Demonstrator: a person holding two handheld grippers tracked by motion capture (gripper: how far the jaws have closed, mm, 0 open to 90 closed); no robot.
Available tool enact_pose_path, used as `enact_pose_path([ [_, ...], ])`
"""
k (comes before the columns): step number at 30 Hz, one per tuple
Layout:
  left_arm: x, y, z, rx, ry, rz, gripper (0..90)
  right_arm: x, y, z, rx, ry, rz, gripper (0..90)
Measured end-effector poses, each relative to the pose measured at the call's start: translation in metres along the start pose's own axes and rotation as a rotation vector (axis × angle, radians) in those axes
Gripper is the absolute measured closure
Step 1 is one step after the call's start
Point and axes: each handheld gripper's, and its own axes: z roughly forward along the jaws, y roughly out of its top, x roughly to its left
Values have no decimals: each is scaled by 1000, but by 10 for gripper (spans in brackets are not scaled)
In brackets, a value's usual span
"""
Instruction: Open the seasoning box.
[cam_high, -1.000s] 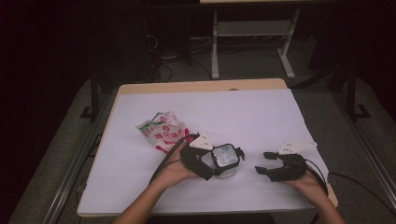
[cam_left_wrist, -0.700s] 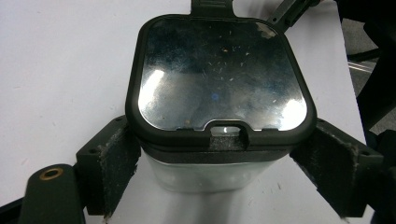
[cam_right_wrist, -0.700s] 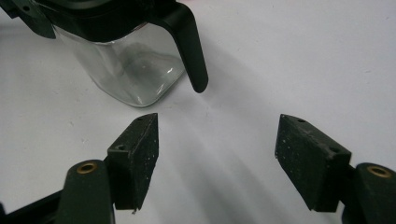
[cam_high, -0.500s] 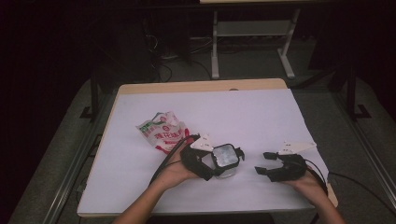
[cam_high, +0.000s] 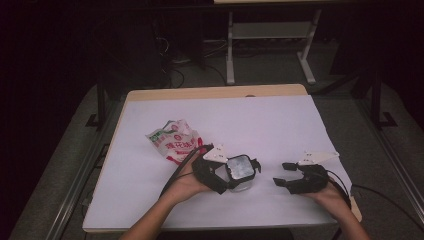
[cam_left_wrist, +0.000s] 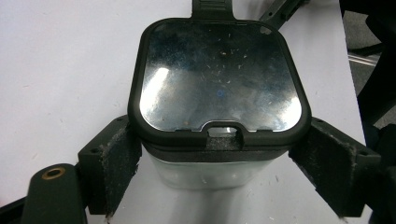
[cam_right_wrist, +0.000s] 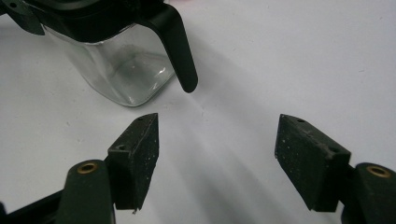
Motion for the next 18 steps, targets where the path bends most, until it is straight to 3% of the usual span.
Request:
enact_pose_path([
  [18,-3,2,-6,-12,-5,-4,169,-2,-2,2,1,2,0,303],
])
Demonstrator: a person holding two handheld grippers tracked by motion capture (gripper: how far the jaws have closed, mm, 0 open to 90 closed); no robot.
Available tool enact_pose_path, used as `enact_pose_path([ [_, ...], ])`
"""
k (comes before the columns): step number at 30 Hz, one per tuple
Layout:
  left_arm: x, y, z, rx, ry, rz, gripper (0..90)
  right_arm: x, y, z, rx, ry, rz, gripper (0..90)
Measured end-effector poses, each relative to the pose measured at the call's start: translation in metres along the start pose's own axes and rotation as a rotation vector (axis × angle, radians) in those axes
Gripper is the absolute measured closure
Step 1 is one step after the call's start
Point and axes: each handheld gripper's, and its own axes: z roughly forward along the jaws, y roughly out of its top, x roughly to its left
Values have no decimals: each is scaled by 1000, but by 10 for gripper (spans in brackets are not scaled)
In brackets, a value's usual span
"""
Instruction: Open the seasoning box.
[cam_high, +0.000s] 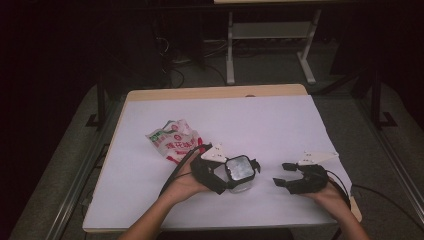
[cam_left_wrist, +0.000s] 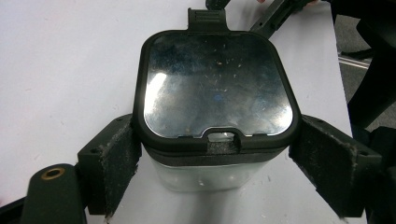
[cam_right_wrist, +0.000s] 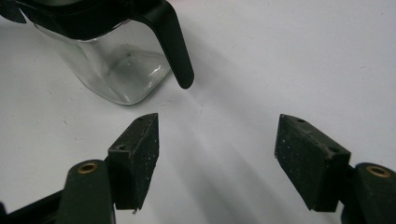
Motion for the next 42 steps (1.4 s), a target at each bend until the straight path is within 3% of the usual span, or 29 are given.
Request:
enact_pose_path([
  [4,0,0,-1,0,1,8,170,-1,1,0,-2,-3,6,303],
  [10,1,3,-8,-42,-11,-5,175,0,0,1,-1,-2,6,303],
  [18,0,5,-10,-47,-7,3,176,0,0,1,-5,-3,7,303],
  [23,0,8,-16,-88,-12,-6,184,-1,0,3,2,3,4,303],
  [31,-1,7,-15,-94,-14,-22,188,-1,0,3,1,3,5,303],
  [33,-1,7,-17,-111,-36,-22,252,-1,0,3,2,4,5,304],
  [38,-2,8,-17,-118,-31,-11,271,-1,-1,3,3,7,6,303],
  [42,-2,7,-17,-115,-21,1,372,-1,-1,2,0,2,7,304],
])
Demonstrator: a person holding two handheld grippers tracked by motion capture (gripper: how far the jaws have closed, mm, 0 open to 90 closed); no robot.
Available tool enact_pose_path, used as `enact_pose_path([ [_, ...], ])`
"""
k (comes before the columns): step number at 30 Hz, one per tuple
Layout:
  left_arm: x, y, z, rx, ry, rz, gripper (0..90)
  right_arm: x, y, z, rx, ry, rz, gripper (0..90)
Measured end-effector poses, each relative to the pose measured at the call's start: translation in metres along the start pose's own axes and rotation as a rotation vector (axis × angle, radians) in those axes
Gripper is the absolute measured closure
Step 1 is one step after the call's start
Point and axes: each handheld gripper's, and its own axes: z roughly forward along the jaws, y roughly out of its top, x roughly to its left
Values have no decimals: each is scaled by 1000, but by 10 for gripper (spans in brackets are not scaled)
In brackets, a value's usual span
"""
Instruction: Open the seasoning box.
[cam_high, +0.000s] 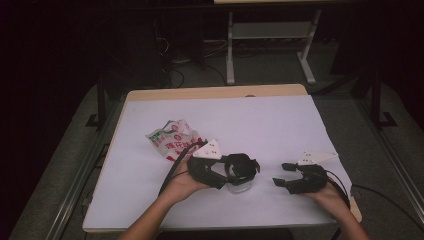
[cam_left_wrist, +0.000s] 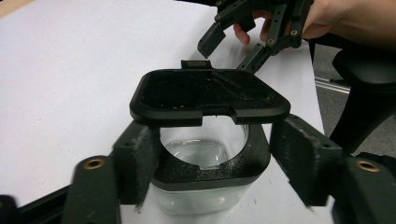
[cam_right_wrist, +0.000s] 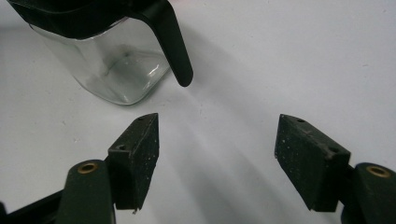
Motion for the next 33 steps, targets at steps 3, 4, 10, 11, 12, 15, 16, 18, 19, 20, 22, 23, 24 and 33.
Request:
enact_pose_path([
  [3,0,0,0,-4,7,0,463,0,0,1,2,4,-4,304],
  [4,0,0,1,-1,12,1,509,1,1,1,1,7,-3,304],
  [10,2,0,3,-9,0,-44,740,2,0,1,3,10,0,305],
  [11,2,0,3,-3,-2,-41,777,1,0,1,3,10,1,305],
  [12,1,0,4,3,-1,-28,808,1,0,1,3,10,1,305],
  [15,1,1,5,9,13,-26,887,1,0,2,4,9,-4,305],
  [16,1,2,5,11,15,-28,896,2,0,2,4,10,-4,305],
  [18,0,4,4,16,10,-40,898,2,1,2,4,11,-11,305],
  [19,1,4,3,14,4,-39,898,3,0,2,4,12,-11,304],
  [20,1,5,3,9,-6,-39,899,3,0,2,5,12,-12,303],
  [22,2,7,3,2,-21,-44,899,3,0,3,6,16,-11,302],
  [23,3,8,3,5,-25,-41,899,4,0,3,6,19,-8,301],
  [24,3,9,3,4,-25,-43,899,4,0,3,5,20,-8,301],
  [33,6,21,4,18,-46,-35,900,4,0,4,4,24,-8,299],
])
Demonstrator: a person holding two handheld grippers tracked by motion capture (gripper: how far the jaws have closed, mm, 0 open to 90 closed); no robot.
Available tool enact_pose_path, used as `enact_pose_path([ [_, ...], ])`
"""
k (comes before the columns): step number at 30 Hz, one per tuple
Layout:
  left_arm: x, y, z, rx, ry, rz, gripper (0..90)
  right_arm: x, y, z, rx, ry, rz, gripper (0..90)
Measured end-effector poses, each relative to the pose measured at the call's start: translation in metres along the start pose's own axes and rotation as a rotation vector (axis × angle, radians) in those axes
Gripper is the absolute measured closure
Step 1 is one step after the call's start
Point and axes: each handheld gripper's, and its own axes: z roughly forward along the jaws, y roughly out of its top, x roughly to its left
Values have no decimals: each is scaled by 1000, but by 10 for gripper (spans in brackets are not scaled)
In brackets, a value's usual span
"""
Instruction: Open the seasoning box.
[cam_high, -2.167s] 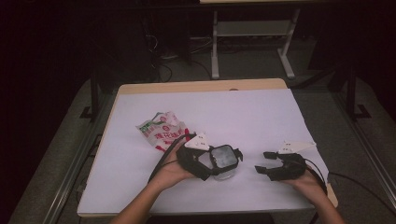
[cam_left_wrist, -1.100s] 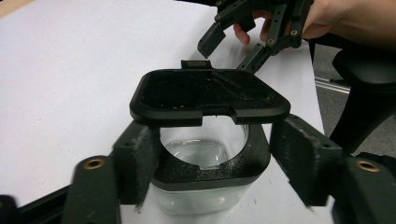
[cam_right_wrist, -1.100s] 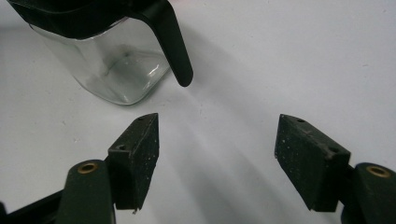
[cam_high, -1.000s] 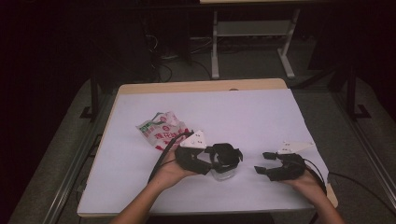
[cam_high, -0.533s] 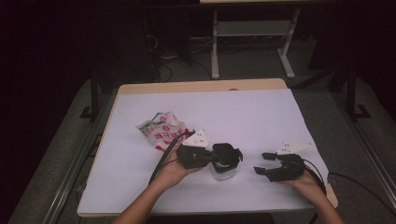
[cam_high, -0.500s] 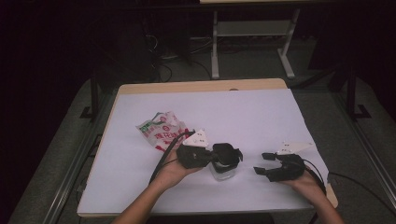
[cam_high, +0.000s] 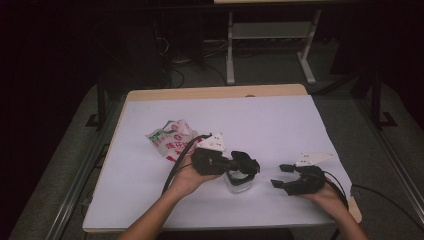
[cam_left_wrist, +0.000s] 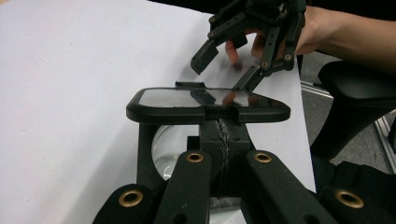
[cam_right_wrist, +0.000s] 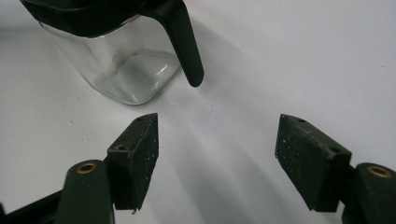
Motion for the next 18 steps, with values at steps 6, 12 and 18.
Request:
enact_pose_path([
  [6,-2,14,4,35,22,34,899,0,0,1,2,3,-3,299],
  [12,0,25,8,35,14,39,900,0,-1,1,1,2,-2,299],
  [18,3,32,15,29,7,28,899,0,-1,0,-1,3,-2,299],
])
